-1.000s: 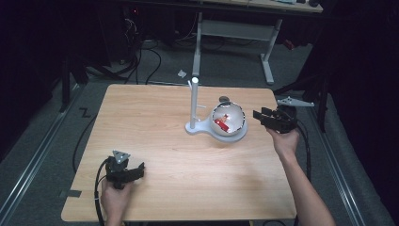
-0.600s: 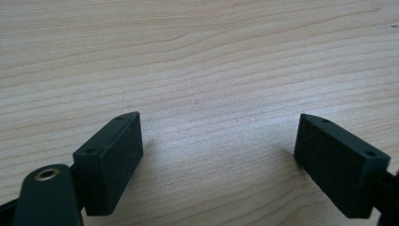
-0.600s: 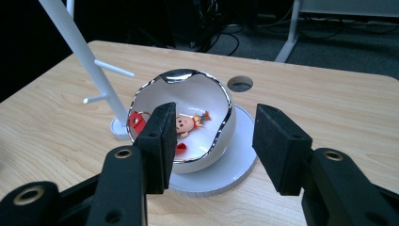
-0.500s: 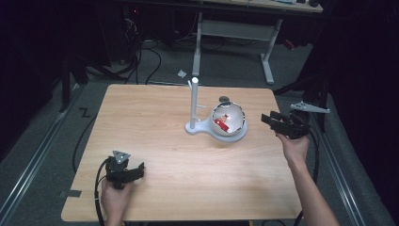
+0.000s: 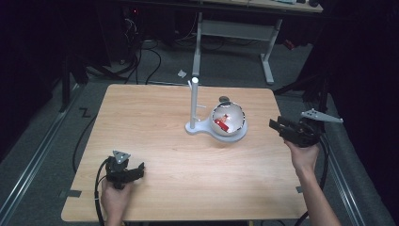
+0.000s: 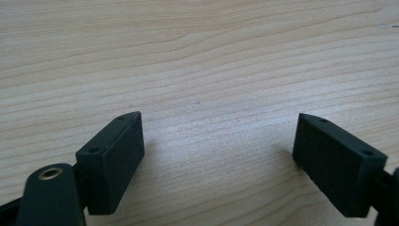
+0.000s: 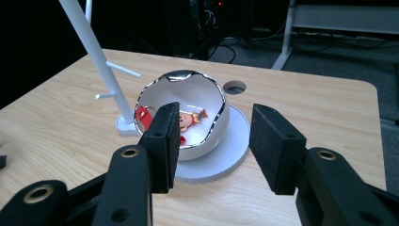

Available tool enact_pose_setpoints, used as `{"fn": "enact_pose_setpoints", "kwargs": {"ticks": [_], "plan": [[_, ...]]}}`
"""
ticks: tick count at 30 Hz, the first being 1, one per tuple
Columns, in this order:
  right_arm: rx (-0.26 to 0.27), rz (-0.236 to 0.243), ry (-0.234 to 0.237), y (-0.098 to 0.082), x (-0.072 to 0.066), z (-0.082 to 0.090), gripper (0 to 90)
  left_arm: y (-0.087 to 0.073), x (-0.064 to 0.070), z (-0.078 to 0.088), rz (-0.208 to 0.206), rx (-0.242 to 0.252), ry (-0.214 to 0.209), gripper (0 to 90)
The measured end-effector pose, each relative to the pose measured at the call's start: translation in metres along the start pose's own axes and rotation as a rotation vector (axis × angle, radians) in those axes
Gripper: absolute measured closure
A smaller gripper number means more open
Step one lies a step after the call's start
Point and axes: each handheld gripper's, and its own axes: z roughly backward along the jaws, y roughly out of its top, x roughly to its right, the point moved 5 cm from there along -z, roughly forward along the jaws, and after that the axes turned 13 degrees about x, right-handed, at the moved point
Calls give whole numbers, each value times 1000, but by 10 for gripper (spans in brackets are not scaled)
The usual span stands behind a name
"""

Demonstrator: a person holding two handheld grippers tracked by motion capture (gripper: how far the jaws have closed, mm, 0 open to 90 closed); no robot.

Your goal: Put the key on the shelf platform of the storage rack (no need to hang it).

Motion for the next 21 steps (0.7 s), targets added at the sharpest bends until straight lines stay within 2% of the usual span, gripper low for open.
{"fn": "enact_pose_setpoints", "kwargs": {"ticks": [2,7,11,21], "plan": [[6,-20,4,-2,1,6,543,-1,0,1,0,-4,-3,172],[3,-22,-1,-5,5,14,550,-1,0,1,0,-4,-3,172],[24,-32,-9,-8,7,27,551,-1,0,1,0,-4,-3,172],[47,-33,-10,-16,4,47,550,-1,0,1,-1,-5,-4,172]]}}
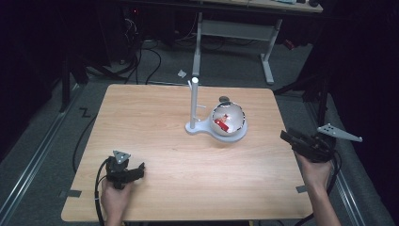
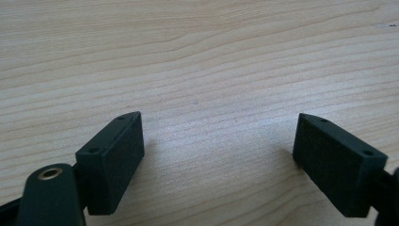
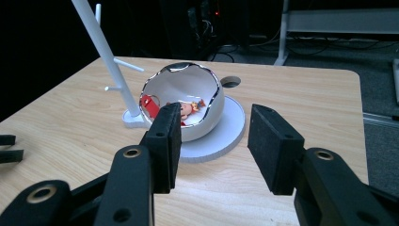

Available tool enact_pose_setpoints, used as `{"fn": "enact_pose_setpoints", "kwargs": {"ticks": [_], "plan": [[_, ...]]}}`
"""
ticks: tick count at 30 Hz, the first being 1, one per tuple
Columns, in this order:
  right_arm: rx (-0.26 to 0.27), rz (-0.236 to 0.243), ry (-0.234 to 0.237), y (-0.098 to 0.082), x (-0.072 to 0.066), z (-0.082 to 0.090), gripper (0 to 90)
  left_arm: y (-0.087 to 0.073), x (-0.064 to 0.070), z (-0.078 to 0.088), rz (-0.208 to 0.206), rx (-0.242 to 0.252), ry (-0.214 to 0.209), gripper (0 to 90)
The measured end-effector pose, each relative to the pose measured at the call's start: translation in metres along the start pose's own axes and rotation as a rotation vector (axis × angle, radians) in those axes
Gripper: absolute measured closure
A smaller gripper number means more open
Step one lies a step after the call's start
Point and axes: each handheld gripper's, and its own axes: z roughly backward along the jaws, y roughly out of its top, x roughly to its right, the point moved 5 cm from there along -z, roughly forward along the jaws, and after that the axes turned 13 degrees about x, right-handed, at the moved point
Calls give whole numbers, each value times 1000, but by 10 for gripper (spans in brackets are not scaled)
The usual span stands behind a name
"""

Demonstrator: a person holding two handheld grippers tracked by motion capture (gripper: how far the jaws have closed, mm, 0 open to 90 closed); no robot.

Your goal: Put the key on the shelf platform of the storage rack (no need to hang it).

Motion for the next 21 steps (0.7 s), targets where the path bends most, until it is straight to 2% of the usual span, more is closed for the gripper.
{"fn": "enact_pose_setpoints", "kwargs": {"ticks": [8,19,21], "plan": [[11,1,8,-10,-6,10,546,0,0,0,1,1,1,172],[-11,0,19,-28,-16,11,539,0,0,0,0,0,0,172],[-13,-12,26,-34,-18,9,539,0,0,0,1,0,1,172]]}}
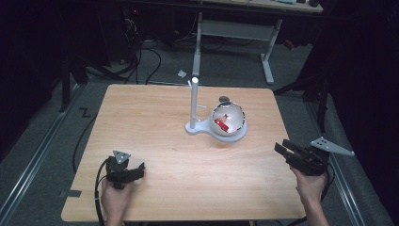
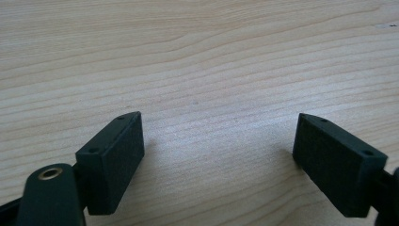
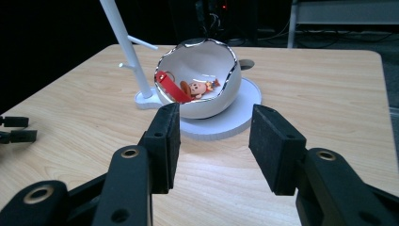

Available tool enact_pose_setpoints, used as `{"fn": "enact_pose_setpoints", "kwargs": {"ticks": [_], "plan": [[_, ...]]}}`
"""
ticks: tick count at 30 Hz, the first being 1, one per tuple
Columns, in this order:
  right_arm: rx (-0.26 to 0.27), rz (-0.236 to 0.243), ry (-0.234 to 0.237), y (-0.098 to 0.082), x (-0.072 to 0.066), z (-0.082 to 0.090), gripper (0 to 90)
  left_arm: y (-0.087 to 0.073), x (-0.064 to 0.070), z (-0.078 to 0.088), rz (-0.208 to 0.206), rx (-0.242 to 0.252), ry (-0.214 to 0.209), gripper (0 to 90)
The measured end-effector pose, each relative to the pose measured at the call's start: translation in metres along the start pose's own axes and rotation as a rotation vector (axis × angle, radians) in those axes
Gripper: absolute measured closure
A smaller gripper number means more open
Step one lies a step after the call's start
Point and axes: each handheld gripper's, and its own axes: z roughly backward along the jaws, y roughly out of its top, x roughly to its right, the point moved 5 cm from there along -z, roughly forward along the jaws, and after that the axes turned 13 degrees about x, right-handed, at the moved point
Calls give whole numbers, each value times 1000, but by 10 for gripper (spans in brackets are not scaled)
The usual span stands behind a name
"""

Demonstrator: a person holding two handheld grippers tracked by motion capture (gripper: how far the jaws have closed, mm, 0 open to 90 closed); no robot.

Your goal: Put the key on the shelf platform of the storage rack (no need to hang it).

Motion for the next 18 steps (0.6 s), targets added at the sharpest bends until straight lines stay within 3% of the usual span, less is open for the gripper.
{"fn": "enact_pose_setpoints", "kwargs": {"ticks": [13,18], "plan": [[-21,-5,3,-23,-11,-13,534,0,0,0,-1,0,-1,172],[-40,26,-11,-32,-15,-21,532,0,0,0,0,0,0,172]]}}
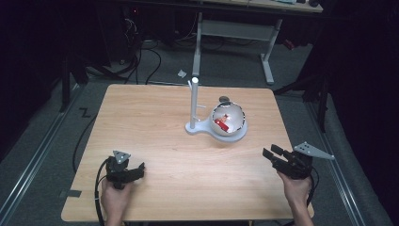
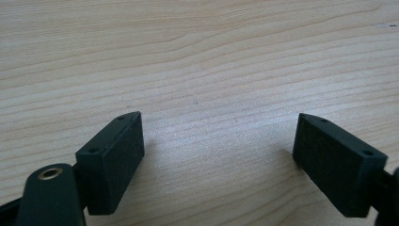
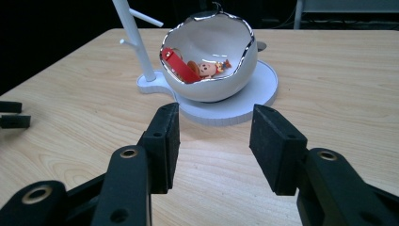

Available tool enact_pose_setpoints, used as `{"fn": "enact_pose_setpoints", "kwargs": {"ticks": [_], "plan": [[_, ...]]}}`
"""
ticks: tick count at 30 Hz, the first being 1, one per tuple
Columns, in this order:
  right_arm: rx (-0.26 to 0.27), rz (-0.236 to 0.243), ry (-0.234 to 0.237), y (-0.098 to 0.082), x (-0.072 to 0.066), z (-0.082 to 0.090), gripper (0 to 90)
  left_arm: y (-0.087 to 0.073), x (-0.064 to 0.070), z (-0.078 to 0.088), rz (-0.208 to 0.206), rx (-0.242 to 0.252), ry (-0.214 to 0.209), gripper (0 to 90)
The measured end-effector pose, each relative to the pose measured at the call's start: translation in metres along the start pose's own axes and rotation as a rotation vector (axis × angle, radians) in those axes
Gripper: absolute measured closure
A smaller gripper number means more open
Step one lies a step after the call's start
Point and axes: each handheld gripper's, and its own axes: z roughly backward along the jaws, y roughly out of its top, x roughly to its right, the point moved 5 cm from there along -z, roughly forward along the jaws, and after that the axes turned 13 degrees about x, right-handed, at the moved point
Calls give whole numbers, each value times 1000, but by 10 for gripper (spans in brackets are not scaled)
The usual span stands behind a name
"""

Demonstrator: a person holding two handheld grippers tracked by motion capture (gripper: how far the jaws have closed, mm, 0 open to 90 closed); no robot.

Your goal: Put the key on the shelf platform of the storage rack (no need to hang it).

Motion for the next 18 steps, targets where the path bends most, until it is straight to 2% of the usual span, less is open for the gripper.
{"fn": "enact_pose_setpoints", "kwargs": {"ticks": [7,18], "plan": [[-35,35,-4,-11,-8,-12,527,0,0,0,0,0,0,173],[-69,26,14,-25,-15,-29,525,0,0,0,-2,0,-1,172]]}}
